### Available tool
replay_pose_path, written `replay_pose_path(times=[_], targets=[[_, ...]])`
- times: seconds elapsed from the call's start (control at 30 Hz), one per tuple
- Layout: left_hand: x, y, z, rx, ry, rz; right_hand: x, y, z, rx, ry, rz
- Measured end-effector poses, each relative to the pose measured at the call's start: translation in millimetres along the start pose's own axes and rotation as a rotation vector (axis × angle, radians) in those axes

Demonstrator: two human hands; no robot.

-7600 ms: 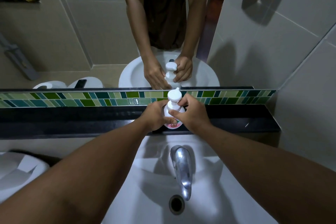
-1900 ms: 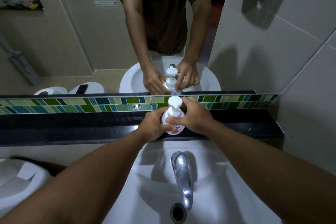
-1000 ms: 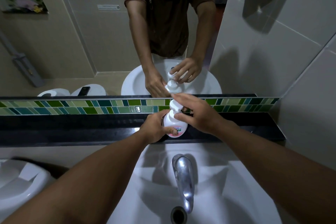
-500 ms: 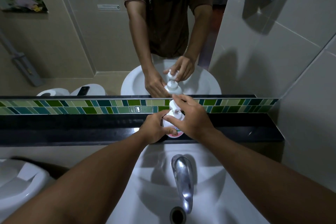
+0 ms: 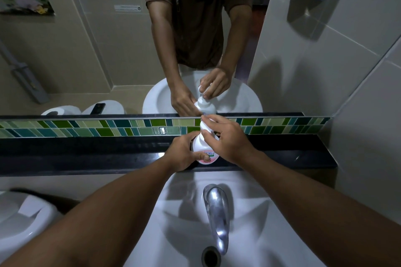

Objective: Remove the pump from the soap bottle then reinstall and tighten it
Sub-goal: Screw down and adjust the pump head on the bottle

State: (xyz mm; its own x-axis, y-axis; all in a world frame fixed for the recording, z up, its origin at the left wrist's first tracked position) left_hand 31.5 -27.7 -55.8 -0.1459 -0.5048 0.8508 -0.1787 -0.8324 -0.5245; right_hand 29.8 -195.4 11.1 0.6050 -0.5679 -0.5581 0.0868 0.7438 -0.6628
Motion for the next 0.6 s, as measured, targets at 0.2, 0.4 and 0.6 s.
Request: replay_pose_path(times=[0.2,0.4,0.6], targets=[[1.4,0.3,-0.8,-0.002,-0.008,-0.002,-1.1,0.1,-0.9,-0.023,0.012,0.014],[-0.5,0.3,0.1,-0.001,-0.022,-0.007,-4.5,-0.8,-1.2,-0.037,0.037,0.022],[-0.5,0.8,-0.5,0.010,-0.020,0.008,-8.1,3.0,-4.1,-0.004,0.069,0.024]])
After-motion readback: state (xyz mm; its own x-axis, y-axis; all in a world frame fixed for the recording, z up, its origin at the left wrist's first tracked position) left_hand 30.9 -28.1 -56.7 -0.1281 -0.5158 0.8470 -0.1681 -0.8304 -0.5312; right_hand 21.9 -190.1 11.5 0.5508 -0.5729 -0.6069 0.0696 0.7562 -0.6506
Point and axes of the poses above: each hand's wrist, its own z-axis towards the middle knuckle, its own y-axis out of the palm, x = y × z, the point moved 3 cm from there along z, towards the middle knuckle, and after that the axes turned 1 degree about -z, right-handed, at the moved point
